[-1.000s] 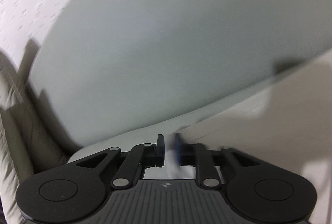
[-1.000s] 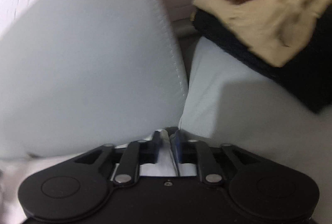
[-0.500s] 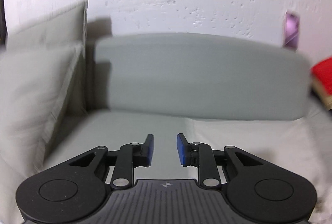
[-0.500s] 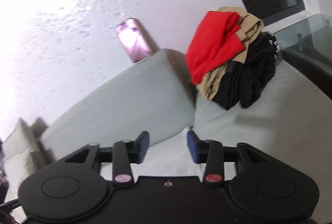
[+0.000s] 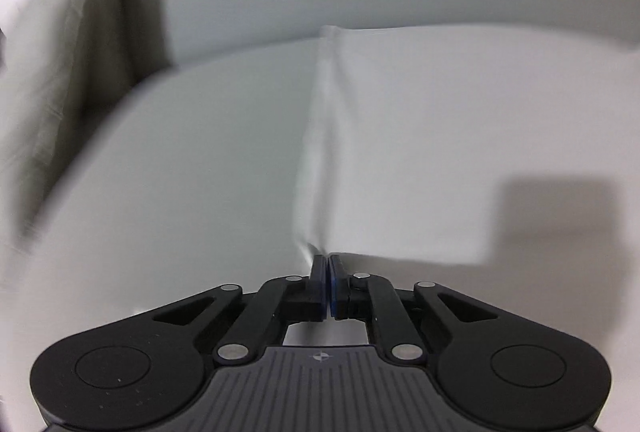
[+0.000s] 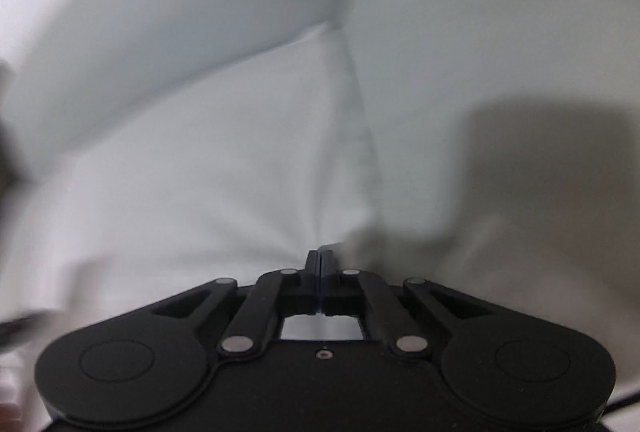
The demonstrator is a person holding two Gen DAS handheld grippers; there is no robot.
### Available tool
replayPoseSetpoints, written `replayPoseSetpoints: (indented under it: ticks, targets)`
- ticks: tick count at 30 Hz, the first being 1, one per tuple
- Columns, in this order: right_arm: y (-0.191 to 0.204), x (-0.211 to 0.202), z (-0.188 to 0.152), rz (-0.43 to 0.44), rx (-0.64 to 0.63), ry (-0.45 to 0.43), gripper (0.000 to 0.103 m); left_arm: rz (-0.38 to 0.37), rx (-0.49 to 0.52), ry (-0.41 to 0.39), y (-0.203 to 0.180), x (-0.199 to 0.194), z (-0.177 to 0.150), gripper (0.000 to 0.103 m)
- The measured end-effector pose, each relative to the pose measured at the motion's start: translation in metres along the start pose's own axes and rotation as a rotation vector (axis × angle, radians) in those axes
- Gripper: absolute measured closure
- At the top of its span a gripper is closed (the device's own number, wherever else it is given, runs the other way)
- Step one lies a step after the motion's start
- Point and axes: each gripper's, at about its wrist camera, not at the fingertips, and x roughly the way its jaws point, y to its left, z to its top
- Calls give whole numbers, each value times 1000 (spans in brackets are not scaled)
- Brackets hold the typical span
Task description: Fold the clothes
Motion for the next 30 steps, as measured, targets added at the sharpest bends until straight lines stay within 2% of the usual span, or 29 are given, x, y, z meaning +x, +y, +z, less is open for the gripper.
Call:
replayPoseSetpoints:
  ticks: [1,3,4,5,8,10,11,13,15,18,21,23,27,30]
  targets:
    - [0,0,-2,-71,-61,-20,103,22,17,1,1,-2,0,91]
    - [-2,0,-3,-57,-72,-1,103,89,28,14,6,-9,-4,95]
    - [0,-4,-3,-61,-80,-5,103,80,5,13,15,-10,-7,96]
    - [1,-10,-3,-58,-70,-12,103,59,-25,9,27,-11,-11,95]
    - [-3,-37,-10,67,15,-39,97,-80,-90,-69,44,-42,-29,96]
    - [-3,-43,-16,192,37,-36,97,-143,-67,-91,33,-55,-42,89]
    - [0,-38,-18,176,22,-5,97,-145,-44,-68,25,-53,-43,88]
    - [5,-29,-23,142,-8,55,99,-38,35,-8,8,-38,-48,81]
    - [-2,-38,-23,75,7,62,103,51,74,19,3,-41,-45,77]
    - [-13,-52,-24,-23,28,71,103,160,40,111,21,-44,-43,80]
    - [-21,-105,-33,25,39,14,96,70,-67,108,58,-72,-53,80]
    - [-30,-145,-43,107,44,-21,87,21,-92,58,77,-102,-65,78]
    - [-35,-218,-66,214,47,-82,80,-73,-136,-52,110,-157,-85,75]
    - [-32,-262,-78,281,59,-121,76,-126,-158,-126,124,-184,-94,75]
